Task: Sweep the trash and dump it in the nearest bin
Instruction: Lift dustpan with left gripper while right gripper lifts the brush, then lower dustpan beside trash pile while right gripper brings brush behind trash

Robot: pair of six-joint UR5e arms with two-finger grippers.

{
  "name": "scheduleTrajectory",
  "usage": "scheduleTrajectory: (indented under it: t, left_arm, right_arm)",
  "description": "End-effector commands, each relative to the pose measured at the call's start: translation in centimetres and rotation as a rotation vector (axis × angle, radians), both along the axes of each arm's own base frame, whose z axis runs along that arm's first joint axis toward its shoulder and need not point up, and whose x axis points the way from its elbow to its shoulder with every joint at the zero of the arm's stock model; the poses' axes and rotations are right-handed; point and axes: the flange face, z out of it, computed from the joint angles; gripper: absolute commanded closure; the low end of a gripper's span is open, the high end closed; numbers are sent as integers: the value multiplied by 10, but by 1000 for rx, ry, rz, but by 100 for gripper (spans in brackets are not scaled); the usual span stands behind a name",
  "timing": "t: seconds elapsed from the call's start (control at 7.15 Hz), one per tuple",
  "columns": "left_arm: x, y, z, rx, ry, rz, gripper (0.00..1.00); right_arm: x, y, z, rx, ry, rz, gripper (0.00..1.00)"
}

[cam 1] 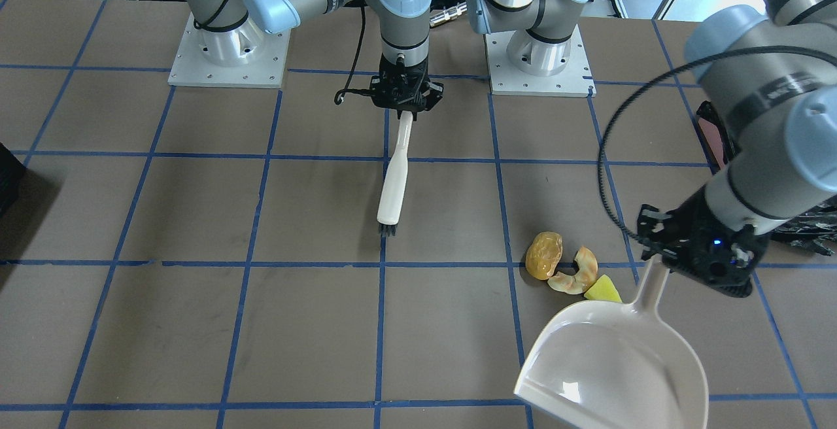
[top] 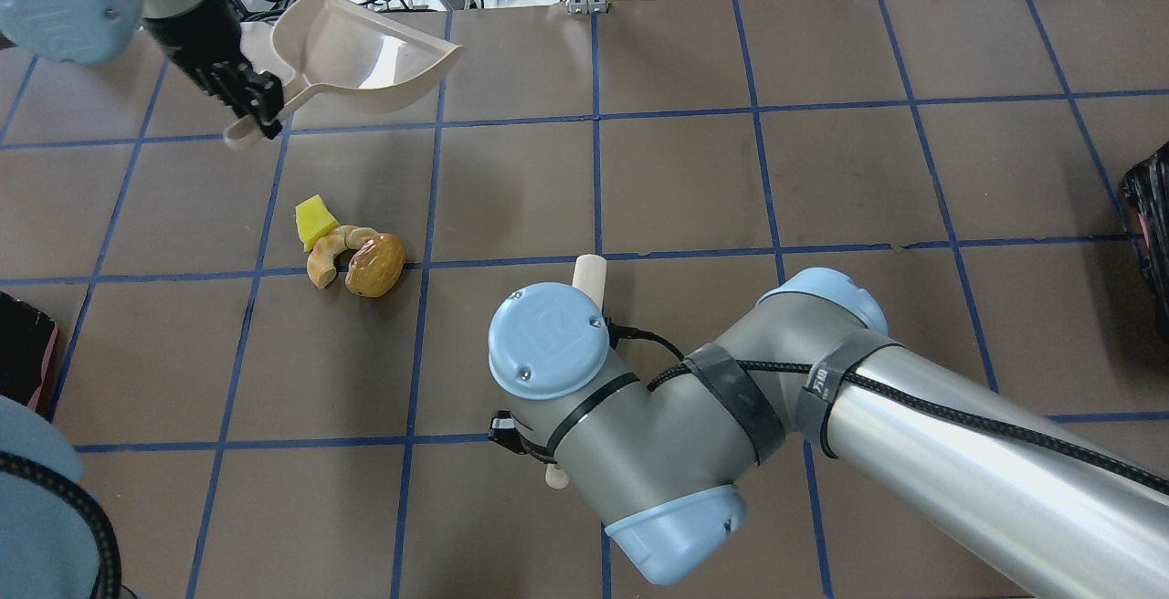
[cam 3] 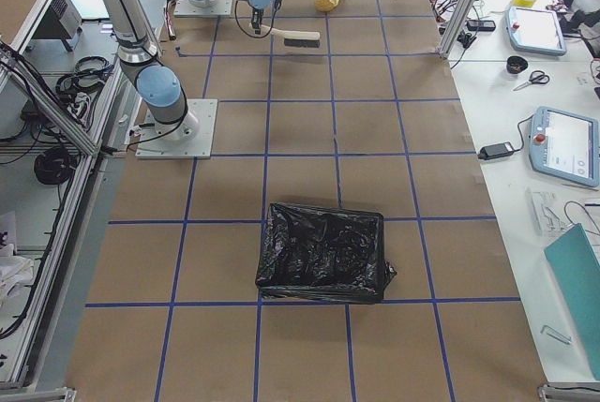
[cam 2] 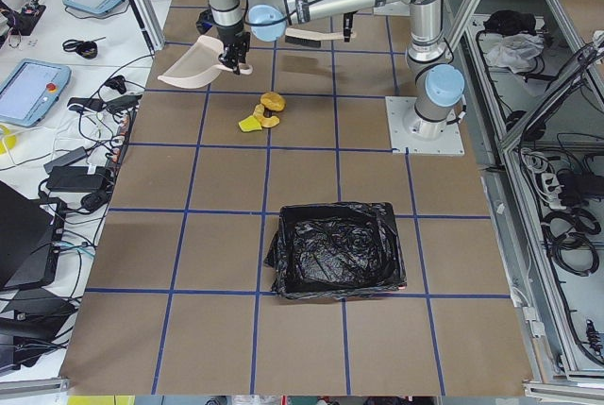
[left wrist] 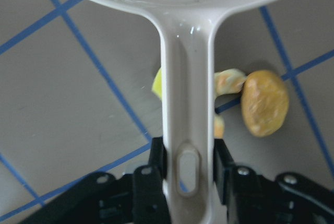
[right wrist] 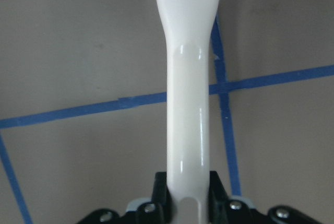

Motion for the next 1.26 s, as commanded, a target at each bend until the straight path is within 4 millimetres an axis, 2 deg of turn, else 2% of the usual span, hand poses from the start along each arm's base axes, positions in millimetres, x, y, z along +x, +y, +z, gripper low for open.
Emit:
scheduleTrajectory:
  t: [0.0, 0.14, 0.28, 0.42, 0.56, 0.7, 0.84, 0.98, 1.12]
  left_arm:
    - [122, 28, -20, 67, 1, -211, 100]
    - [170, 45, -32, 72, 8, -313, 100]
    - [210, 63, -45, 88, -4, -396, 100]
    - [231, 70, -59, 122, -18, -529, 100]
    - [242, 65, -71, 146, -58, -681, 100]
    - [244, 65, -84, 160, -62, -724, 100]
    - [243, 66, -96, 180, -37, -832, 100]
    - [244, 61, -109, 161, -57, -912, 100]
    - [241, 60, -119, 172, -41, -1033, 100]
  right_arm:
    - [58, -33, 9, -5, -37, -54, 100]
    - [83, -50, 10, -14, -47, -94, 100]
    - [99, -62, 11, 9, -47, -95, 100]
    - [110, -65, 12, 23, -59, -105, 100]
    - [118, -69, 1, 47, -55, -170, 100]
    - [138, -64, 2, 48, -62, -186, 100]
    - [155, -69, -3, 38, -48, -271, 100]
    - [176, -80, 2, 15, -53, -317, 100]
    - [199, -87, -8, 10, -41, -354, 100]
